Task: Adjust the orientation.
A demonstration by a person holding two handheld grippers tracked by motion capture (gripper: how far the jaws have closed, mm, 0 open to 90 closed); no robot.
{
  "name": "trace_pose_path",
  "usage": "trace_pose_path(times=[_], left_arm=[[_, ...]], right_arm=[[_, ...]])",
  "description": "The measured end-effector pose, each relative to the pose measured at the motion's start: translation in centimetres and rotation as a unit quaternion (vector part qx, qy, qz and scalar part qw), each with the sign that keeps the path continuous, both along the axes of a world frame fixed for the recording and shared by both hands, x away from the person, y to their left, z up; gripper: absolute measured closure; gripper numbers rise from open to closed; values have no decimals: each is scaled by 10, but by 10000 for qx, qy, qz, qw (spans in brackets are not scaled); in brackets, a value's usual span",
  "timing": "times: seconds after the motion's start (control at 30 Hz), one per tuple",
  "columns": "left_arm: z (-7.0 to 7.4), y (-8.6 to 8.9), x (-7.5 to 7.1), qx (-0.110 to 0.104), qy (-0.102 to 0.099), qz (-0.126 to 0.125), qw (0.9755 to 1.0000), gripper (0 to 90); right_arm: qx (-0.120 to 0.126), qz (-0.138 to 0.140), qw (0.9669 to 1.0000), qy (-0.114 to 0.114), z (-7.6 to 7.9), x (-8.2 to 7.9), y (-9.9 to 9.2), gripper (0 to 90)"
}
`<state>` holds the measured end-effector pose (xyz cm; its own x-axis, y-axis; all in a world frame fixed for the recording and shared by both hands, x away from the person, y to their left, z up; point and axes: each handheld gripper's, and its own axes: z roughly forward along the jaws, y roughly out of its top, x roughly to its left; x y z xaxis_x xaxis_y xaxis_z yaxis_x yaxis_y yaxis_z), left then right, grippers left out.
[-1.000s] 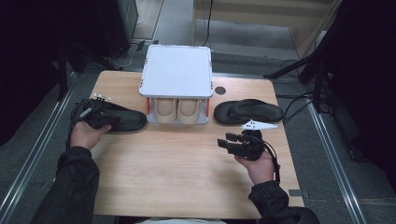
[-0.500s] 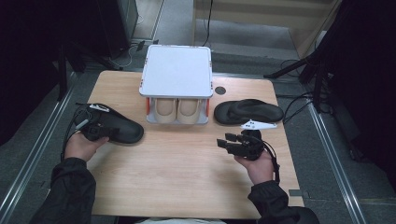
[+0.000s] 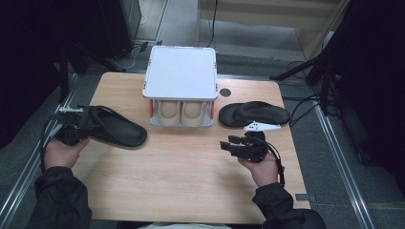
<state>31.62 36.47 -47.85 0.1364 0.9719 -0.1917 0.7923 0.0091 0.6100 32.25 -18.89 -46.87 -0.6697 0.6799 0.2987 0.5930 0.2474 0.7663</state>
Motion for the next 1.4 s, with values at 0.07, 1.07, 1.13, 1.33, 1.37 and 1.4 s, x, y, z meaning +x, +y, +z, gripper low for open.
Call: trace_pose_path(times=[0.07, 1.07, 1.13, 1.33, 1.37, 1.4], left_arm=[[-4, 9, -1, 44, 25, 109, 9999, 889], [-37, 29, 61, 78, 245, 489, 9985, 889], [-37, 28, 68, 70, 235, 461, 9986, 888], [-37, 23, 85, 57, 185, 438, 9989, 880], [-37, 22, 87, 55, 200, 421, 9989, 881], [-37, 21, 89, 55, 165, 408, 9990, 883]], right_arm=[[15, 32, 10000, -23, 0, 1, 2, 516], [-53, -83, 9999, 55, -5, -9, -3, 514], [-59, -135, 9999, 66, -5, -11, -6, 514], [-80, -245, 9996, 68, -6, -19, -11, 515], [-83, -250, 9996, 68, -6, -21, -12, 515], [-76, -269, 9996, 67, -6, -22, -13, 514]])
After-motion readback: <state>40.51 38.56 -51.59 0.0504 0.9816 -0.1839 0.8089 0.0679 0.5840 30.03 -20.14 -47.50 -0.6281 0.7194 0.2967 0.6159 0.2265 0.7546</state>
